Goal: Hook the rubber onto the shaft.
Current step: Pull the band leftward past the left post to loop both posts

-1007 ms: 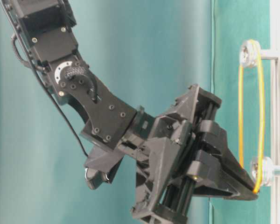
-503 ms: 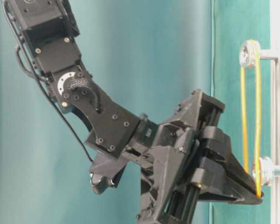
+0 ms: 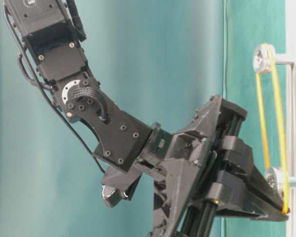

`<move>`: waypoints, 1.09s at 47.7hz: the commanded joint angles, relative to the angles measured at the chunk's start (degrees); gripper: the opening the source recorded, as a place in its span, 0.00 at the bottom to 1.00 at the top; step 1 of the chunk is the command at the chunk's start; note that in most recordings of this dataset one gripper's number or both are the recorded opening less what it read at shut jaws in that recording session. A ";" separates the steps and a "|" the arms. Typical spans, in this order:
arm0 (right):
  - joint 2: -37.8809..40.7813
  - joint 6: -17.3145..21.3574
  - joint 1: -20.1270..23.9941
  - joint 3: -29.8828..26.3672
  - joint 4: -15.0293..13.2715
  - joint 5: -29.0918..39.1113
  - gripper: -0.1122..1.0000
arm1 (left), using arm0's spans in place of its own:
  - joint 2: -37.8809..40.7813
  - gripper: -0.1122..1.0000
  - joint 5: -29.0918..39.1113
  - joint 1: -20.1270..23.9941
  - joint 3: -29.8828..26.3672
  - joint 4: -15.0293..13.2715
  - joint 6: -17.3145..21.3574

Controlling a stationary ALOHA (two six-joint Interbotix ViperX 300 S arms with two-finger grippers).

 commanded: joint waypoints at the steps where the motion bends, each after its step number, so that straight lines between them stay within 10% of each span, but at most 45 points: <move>1: -0.53 0.09 0.70 -0.79 0.44 0.53 0.17 | 0.26 0.10 -0.26 -0.18 -1.58 0.18 0.00; 52: -8.88 0.09 1.05 7.82 -0.79 3.25 0.17 | 0.26 0.10 -0.26 -0.18 -1.58 0.18 -0.09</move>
